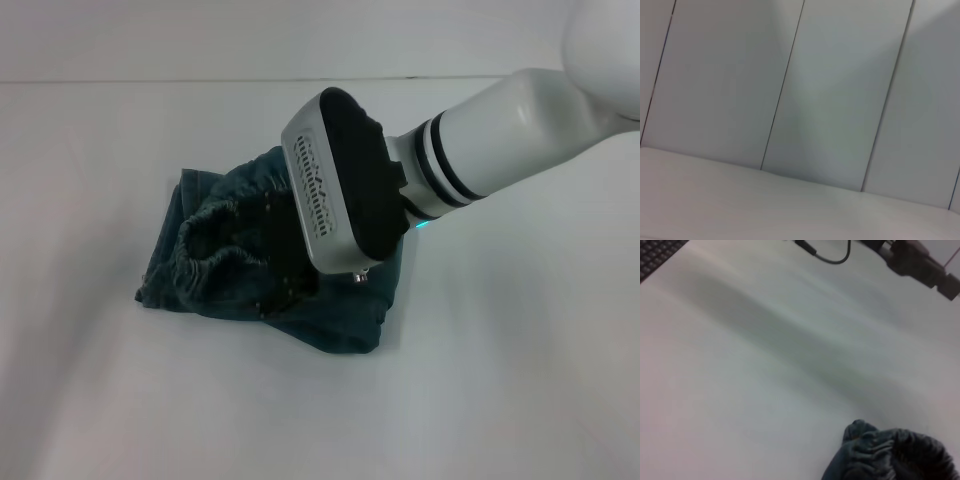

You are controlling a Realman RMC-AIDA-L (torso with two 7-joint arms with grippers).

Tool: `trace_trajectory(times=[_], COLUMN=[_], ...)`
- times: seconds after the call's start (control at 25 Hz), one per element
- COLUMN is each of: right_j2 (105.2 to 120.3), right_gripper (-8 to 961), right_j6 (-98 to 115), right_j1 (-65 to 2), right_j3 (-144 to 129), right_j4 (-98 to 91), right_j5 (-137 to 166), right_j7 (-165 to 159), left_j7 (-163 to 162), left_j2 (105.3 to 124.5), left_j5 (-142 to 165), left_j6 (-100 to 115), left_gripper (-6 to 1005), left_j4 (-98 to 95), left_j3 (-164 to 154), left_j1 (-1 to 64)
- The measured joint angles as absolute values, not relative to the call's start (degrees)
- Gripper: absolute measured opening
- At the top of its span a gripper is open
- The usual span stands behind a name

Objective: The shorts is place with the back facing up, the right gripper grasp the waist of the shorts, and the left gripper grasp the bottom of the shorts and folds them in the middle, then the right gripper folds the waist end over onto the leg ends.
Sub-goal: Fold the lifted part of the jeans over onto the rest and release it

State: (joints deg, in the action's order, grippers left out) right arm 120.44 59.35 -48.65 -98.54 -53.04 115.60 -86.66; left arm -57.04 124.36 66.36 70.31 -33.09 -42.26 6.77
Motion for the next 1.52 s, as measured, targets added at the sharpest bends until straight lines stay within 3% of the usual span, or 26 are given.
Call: trace_trajectory(times=[0.56, 1.04, 1.24, 1.52], right_j2=[119.83, 120.30, 120.39, 120.72], right_gripper=[913, 909, 820, 801], right_j6=[58.6, 49.5, 47.6, 43.6], right_j1=[-41.9, -45.8, -47.5, -48.8], right_j3=[-88.9, -89.2, -89.8, -93.2], right_j4=[-56.5, -43.1, -40.9, -39.2], right_j5=[125.0, 118.0, 115.8, 113.8], right_j7=[-91.6, -81.2, -78.9, -76.6], left_j7=[-56.4, -51.1, -48.6, -46.6], left_j2=[124.18, 124.30, 124.24, 124.10], left_j5=[66.4, 66.4, 66.4, 66.4], left_j6=[70.7, 73.2, 74.2, 74.0], left_gripper=[2, 2, 2, 3], left_j4=[-33.0, -30.8, -28.1, -26.4], left_j3=[-42.2, -42.3, -42.3, -42.5], left_j1=[7.7, 8.2, 9.1, 10.6])
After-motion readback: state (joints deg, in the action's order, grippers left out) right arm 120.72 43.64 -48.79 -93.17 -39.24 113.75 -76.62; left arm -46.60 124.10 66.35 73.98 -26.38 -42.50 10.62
